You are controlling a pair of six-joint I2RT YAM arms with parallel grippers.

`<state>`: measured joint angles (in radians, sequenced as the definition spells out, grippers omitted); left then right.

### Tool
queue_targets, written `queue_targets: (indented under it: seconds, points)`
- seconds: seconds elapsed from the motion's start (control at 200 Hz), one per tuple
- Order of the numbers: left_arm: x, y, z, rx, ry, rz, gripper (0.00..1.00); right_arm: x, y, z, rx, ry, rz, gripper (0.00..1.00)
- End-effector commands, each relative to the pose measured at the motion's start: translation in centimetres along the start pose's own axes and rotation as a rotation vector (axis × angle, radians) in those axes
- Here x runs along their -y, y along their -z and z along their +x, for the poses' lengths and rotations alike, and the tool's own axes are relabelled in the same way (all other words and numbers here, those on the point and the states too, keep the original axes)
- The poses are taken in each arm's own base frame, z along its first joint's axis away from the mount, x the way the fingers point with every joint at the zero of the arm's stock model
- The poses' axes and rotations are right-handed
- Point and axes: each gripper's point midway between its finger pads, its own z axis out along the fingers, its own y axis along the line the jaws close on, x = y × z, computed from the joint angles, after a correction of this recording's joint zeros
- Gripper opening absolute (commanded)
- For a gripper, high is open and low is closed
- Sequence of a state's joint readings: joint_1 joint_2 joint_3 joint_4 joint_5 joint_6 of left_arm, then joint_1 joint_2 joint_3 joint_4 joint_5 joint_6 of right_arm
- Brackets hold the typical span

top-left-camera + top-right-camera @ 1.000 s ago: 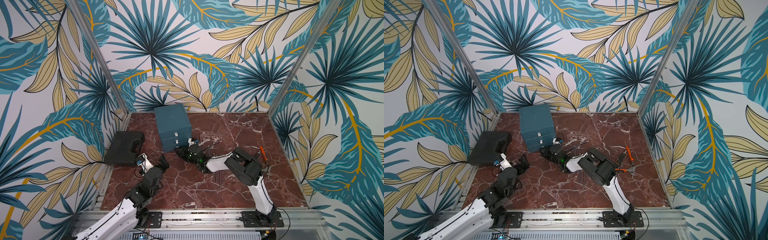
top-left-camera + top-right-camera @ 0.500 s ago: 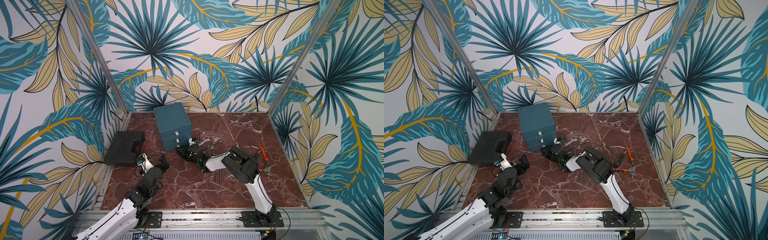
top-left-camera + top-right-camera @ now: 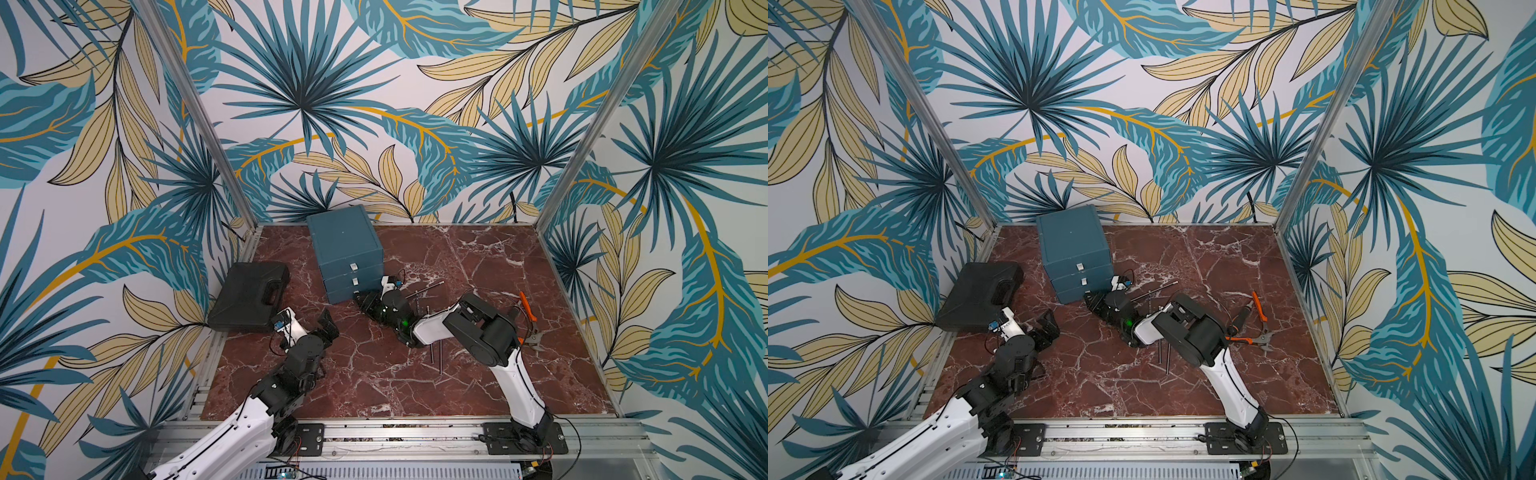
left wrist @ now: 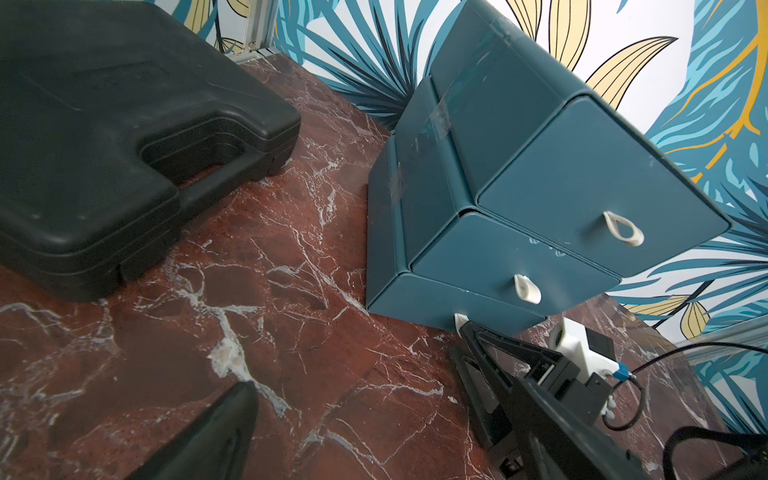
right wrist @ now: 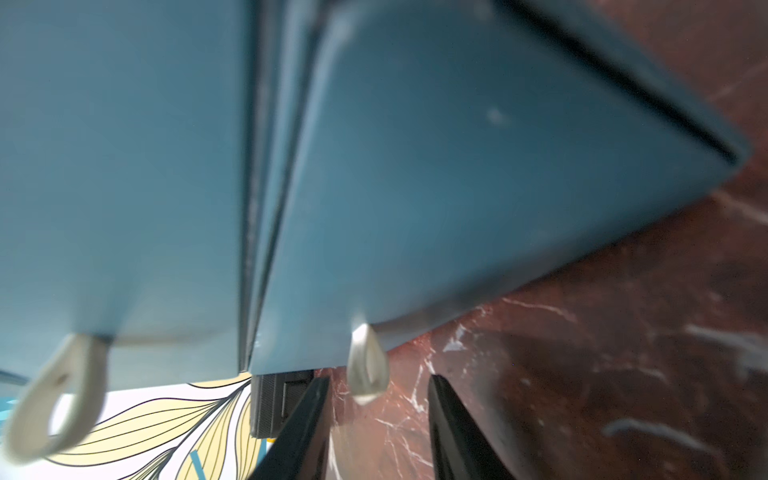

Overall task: Please place the pencils in the drawer according to their color
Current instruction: Open the drawer in the storage box.

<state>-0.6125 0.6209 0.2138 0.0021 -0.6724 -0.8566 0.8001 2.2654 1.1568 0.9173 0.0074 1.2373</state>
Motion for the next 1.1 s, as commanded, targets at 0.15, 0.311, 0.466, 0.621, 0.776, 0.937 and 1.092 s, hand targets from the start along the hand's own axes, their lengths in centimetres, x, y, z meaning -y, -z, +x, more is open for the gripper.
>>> queue_targets:
  seconds: [0.15, 0.311, 0.466, 0.621, 0.776, 0.937, 1.092]
  points:
    - [-0.5, -0.1, 0.3, -0.007, -0.01, -0.012, 1.0, 1.6, -0.5, -1.5, 0.044, -0.05, -0.013, 0.37]
    - [-0.4, -0.1, 0.3, -0.008, -0.012, -0.01, 1.0, 2.0, -0.9, -1.3, 0.033, -0.072, -0.012, 0.36]
    - [-0.5, -0.2, 0.4, -0.01, -0.012, -0.012, 1.0, 2.2, -1.2, -0.9, 0.018, -0.08, -0.023, 0.36]
    - [-0.5, -0.2, 0.4, -0.011, -0.014, -0.013, 1.0, 1.4, -1.5, -0.7, 0.002, -0.082, -0.071, 0.36]
    - [-0.4, -0.3, 0.4, -0.015, -0.013, -0.012, 1.0, 1.3, -1.5, -0.7, 0.002, -0.08, -0.079, 0.34]
    - [-0.3, -0.3, 0.4, -0.015, -0.01, -0.008, 1.0, 1.3, -1.6, -0.6, -0.003, -0.086, -0.08, 0.25]
    - [-0.3, -0.3, 0.5, -0.02, -0.011, -0.008, 1.0, 1.3, -1.5, -0.4, -0.007, -0.083, -0.081, 0.17]
